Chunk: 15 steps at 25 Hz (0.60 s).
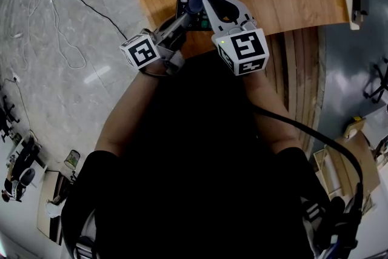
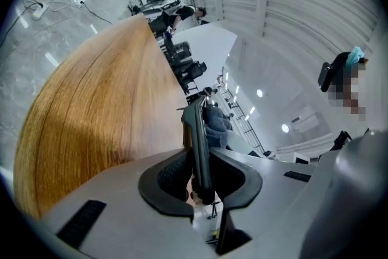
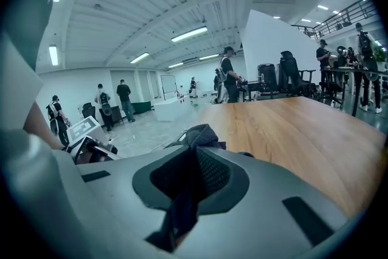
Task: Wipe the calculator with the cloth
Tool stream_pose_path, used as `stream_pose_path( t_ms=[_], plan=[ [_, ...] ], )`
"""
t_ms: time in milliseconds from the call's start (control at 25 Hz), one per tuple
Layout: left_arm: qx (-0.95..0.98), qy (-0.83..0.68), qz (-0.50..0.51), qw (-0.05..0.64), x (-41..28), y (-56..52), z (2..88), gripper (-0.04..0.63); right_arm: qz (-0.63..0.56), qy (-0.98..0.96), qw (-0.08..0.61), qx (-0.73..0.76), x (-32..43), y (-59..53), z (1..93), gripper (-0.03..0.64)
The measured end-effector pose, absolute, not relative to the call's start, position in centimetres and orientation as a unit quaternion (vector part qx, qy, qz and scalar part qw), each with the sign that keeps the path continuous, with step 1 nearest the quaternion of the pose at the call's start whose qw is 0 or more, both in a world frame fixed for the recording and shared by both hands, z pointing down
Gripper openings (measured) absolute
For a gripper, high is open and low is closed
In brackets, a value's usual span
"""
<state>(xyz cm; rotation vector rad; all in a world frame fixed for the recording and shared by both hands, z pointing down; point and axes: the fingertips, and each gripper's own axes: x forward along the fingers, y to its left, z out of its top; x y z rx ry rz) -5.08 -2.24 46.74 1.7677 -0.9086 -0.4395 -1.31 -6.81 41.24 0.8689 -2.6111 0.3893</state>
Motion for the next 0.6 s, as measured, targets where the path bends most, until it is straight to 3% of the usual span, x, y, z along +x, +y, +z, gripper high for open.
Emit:
stream_pose_path(
  t_ms=[600],
  plan=[
    [0.720,-0.385,-0.215,0.535,-5.9,-2.4,46.4,0.072,0.151,-0.901,0.200,0.355,3.1,-7.8,42.9,0.037]
  ],
)
